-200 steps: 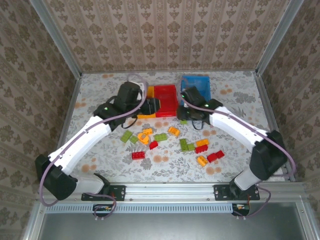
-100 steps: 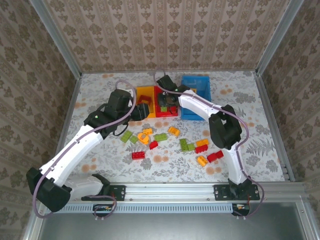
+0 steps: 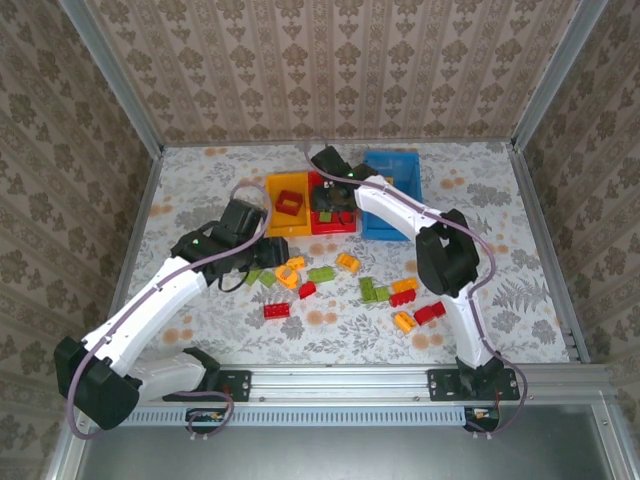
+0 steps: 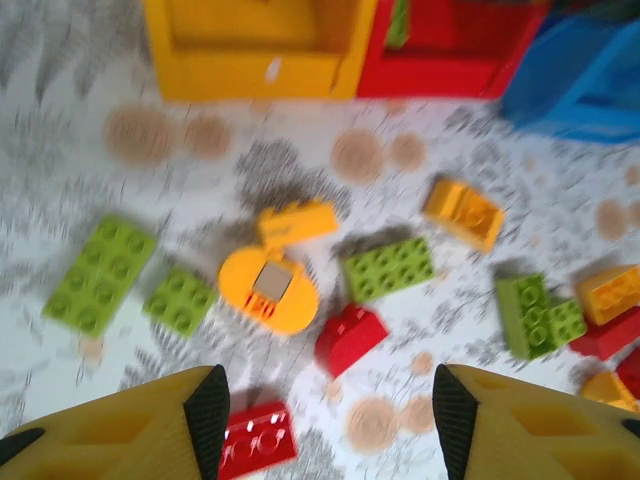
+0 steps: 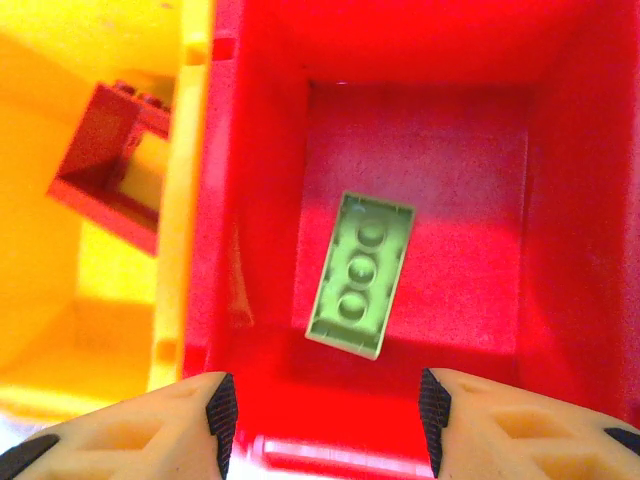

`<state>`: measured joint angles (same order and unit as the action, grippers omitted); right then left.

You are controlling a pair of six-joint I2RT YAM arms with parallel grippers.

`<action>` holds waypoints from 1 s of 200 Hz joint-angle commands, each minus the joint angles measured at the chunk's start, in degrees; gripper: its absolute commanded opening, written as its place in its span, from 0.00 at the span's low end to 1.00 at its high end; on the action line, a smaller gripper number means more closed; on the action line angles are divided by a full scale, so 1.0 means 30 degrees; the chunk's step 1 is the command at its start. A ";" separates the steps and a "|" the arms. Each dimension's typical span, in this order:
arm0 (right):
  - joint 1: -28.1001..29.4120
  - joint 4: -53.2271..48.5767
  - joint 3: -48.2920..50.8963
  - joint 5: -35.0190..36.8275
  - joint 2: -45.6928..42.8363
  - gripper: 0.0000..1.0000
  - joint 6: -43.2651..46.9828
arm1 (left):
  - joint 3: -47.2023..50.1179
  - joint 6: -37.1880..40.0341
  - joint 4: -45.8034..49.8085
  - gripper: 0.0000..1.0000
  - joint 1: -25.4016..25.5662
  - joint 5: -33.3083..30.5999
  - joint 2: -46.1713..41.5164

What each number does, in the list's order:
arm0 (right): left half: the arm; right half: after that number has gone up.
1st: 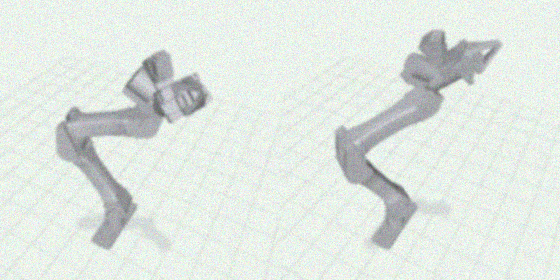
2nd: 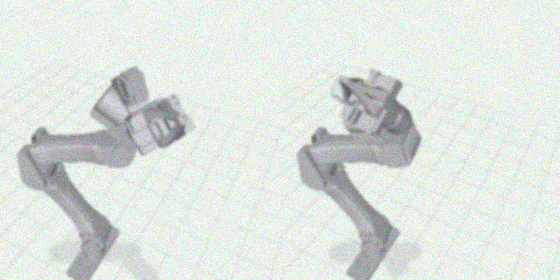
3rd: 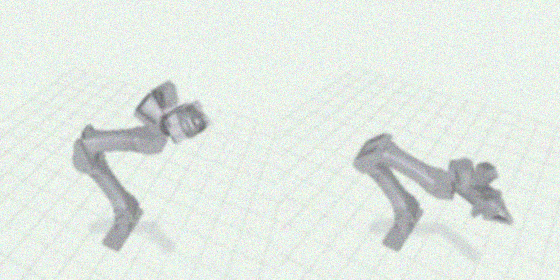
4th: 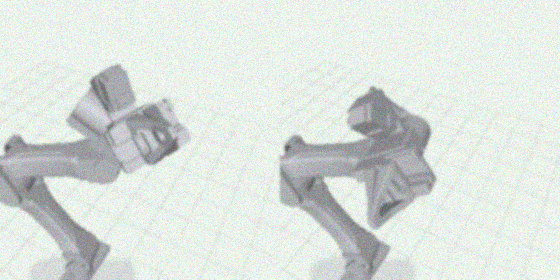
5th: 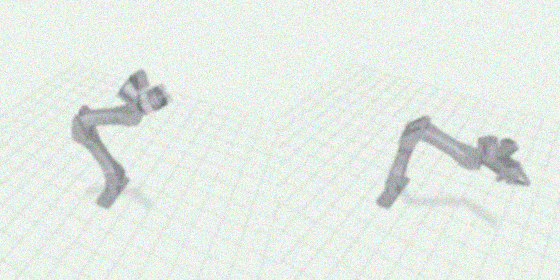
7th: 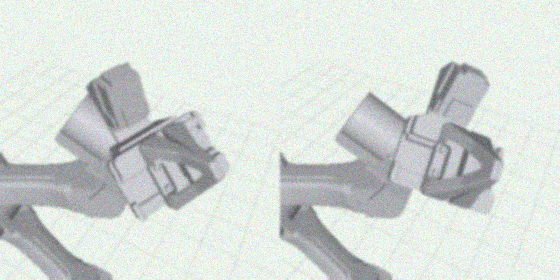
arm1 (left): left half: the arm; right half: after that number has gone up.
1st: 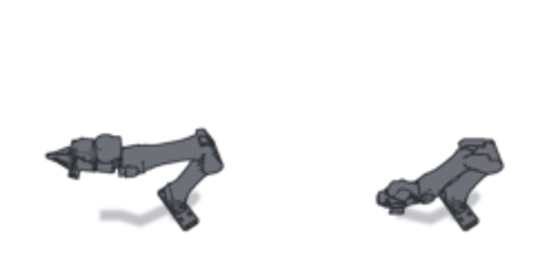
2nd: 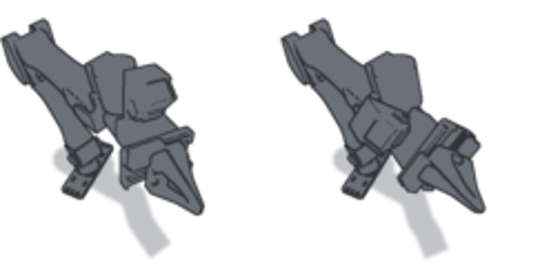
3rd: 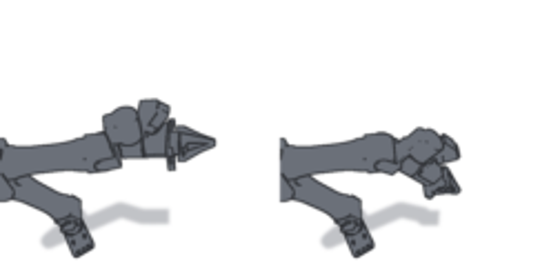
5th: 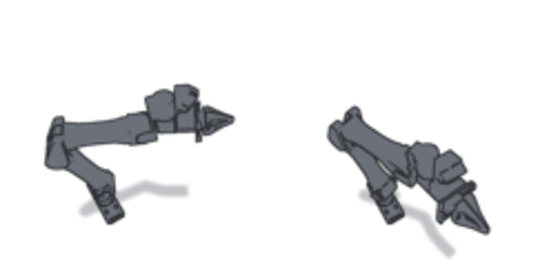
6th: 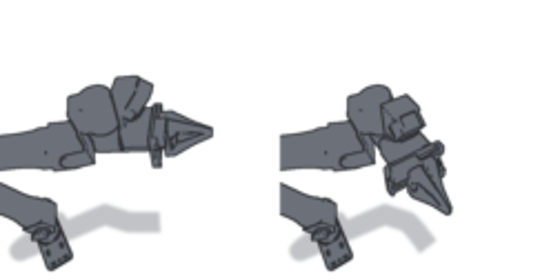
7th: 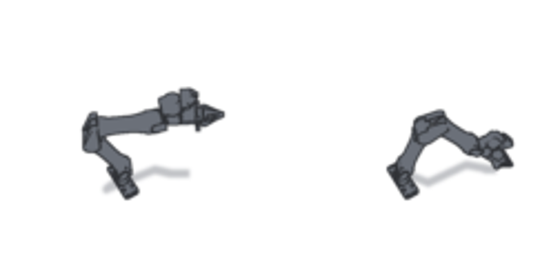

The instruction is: Sort the legos into containers by color

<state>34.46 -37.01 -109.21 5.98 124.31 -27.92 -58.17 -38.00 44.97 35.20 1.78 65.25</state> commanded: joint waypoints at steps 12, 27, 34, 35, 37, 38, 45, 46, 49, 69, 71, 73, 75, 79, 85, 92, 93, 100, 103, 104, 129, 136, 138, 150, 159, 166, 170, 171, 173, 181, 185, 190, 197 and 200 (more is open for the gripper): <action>0.1179 0.4381 0.5297 -0.1962 -0.5893 0.55 0.3642 | 0.1526 -0.5497 0.3884 0.60 -0.0792 0.1011 -0.0044; 0.1642 0.7716 0.9089 -0.4768 -0.8303 0.57 0.5176 | 0.2419 -0.8595 0.3978 0.60 -0.1035 0.1732 0.0017; 0.1836 0.8973 1.0916 -0.5837 -0.9398 0.58 0.5704 | 0.2837 -1.0183 0.3566 0.61 -0.1047 0.2256 -0.0014; 0.1869 0.9103 1.1121 -0.5980 -0.9524 0.58 0.5763 | 0.2940 -1.0448 0.3487 0.61 -0.1044 0.2311 -0.0013; 0.1938 0.9501 1.1691 -0.6197 -0.9853 0.59 0.5865 | 0.3076 -1.0764 0.3325 0.61 -0.1041 0.2410 -0.0013; 0.1965 0.9660 1.1918 -0.6307 -0.9986 0.59 0.5902 | 0.3147 -1.1061 0.3279 0.61 -0.1041 0.2461 -0.0013; 0.2124 1.0800 1.3583 -0.7091 -1.0981 0.62 0.6122 | 0.3615 -1.2619 0.2678 0.61 -0.0930 0.2794 -0.0039; 0.2131 1.0939 1.3787 -0.7164 -1.1107 0.63 0.6132 | 0.3710 -1.2619 0.2604 0.61 -0.0912 0.2814 -0.0040; 0.2228 1.1343 1.4434 -0.7407 -1.1509 0.64 0.6204 | 0.3936 -1.3236 0.2370 0.61 -0.0834 0.2919 -0.0082; 0.2605 1.2936 1.7758 -0.8441 -1.3991 0.73 0.6592 | 0.5457 -1.7808 0.0377 0.64 -0.0219 0.3101 -0.0457; 0.2642 1.2978 1.7965 -0.8497 -1.4178 0.74 0.6658 | 0.5588 -1.8287 0.0160 0.64 -0.0154 0.3040 -0.0497; 0.2703 1.3004 1.8192 -0.8621 -1.4393 0.74 0.6712 | 0.5730 -1.8715 -0.0004 0.64 -0.0035 0.3017 -0.0530; 0.2733 1.3025 1.8381 -0.8711 -1.4556 0.74 0.6754 | 0.5853 -1.9217 -0.0133 0.65 0.0053 0.2909 -0.0589; 0.2792 1.3040 1.8729 -0.8916 -1.4734 0.75 0.6905 | 0.6092 -2.0123 -0.0426 0.66 0.0246 0.2776 -0.0668; 0.2884 1.3038 1.9200 -0.9127 -1.5623 0.76 0.7089 | 0.6399 -2.1484 -0.0723 0.68 0.0558 0.2492 -0.0797; 0.3005 1.2956 1.9684 -0.9551 -1.6105 0.77 0.7330 | 0.6762 -2.2948 -0.1103 0.71 0.0956 0.2051 -0.0888; 0.3025 1.2955 1.9738 -0.9610 -1.6188 0.77 0.7367 | 0.6807 -2.3217 -0.1177 0.71 0.0998 0.1988 -0.0904; 0.3096 1.2864 2.0085 -0.9805 -1.6596 0.79 0.7552 | 0.7149 -2.4430 -0.1733 0.72 0.1266 0.1467 -0.0947; 0.3151 1.2792 2.0172 -0.9825 -1.6751 0.79 0.7612 | 0.7292 -2.4791 -0.1984 0.73 0.1336 0.1290 -0.0928; 0.3171 1.2756 2.0216 -0.9820 -1.6789 0.79 0.7625 | 0.7335 -2.4900 -0.2071 0.74 0.1349 0.1198 -0.0925; 0.3240 1.2026 2.0493 -1.0128 -1.7378 0.79 0.7755 | 0.8008 -2.7586 -0.4295 0.76 0.1681 0.0203 -0.0312; 0.3239 1.2003 2.0587 -1.0152 -1.7494 0.79 0.7690 | 0.7870 -2.7830 -0.4505 0.76 0.1683 0.0060 0.0004; 0.3248 1.1991 2.0598 -1.0155 -1.7514 0.79 0.7680 | 0.7817 -2.7868 -0.4503 0.77 0.1677 0.0038 0.0108; 0.3253 1.2081 2.0690 -1.0139 -1.7608 0.79 0.7589 | 0.7522 -2.8041 -0.4509 0.78 0.1673 0.0149 0.0696; 0.3270 1.2126 2.0729 -1.0179 -1.7591 0.79 0.7478 | 0.7467 -2.8219 -0.4550 0.78 0.1710 0.0479 0.1160; 0.3269 1.2148 2.0729 -1.0218 -1.7560 0.79 0.7436 | 0.7547 -2.8415 -0.4657 0.78 0.1825 0.0689 0.1443; 0.3277 1.2160 2.0707 -1.0226 -1.7560 0.79 0.7433 | 0.7622 -2.8517 -0.4730 0.77 0.1896 0.0786 0.1568; 0.3264 1.2161 2.0703 -1.0226 -1.7560 0.79 0.7418 | 0.7647 -2.8536 -0.4748 0.77 0.1908 0.0814 0.1613; 0.3254 1.2177 2.0715 -1.0218 -1.7546 0.79 0.7407 | 0.7702 -2.8594 -0.4783 0.77 0.1953 0.0849 0.1661; 0.3272 1.2164 2.0657 -1.0196 -1.7535 0.79 0.7407 | 0.7863 -2.8852 -0.4993 0.75 0.2068 0.0975 0.1840; 0.3261 1.2135 2.0627 -1.0210 -1.7531 0.79 0.7403 | 0.7968 -2.9009 -0.5036 0.75 0.2117 0.1004 0.1923; 0.3270 1.2084 2.0590 -1.0178 -1.7506 0.79 0.7392 | 0.8061 -2.9125 -0.5065 0.74 0.2152 0.1052 0.2000; 0.3266 1.2004 2.0557 -1.0098 -1.7489 0.79 0.7403 | 0.8160 -2.9296 -0.5103 0.72 0.2208 0.1033 0.2051; 0.3256 1.1992 2.0524 -1.0074 -1.7474 0.79 0.7407 | 0.8209 -2.9358 -0.5101 0.71 0.2189 0.1030 0.2080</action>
<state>43.83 -1.89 -47.72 -22.98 72.47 -6.15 -34.83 -117.58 30.72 41.08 4.51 70.67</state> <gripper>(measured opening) 0.790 0.736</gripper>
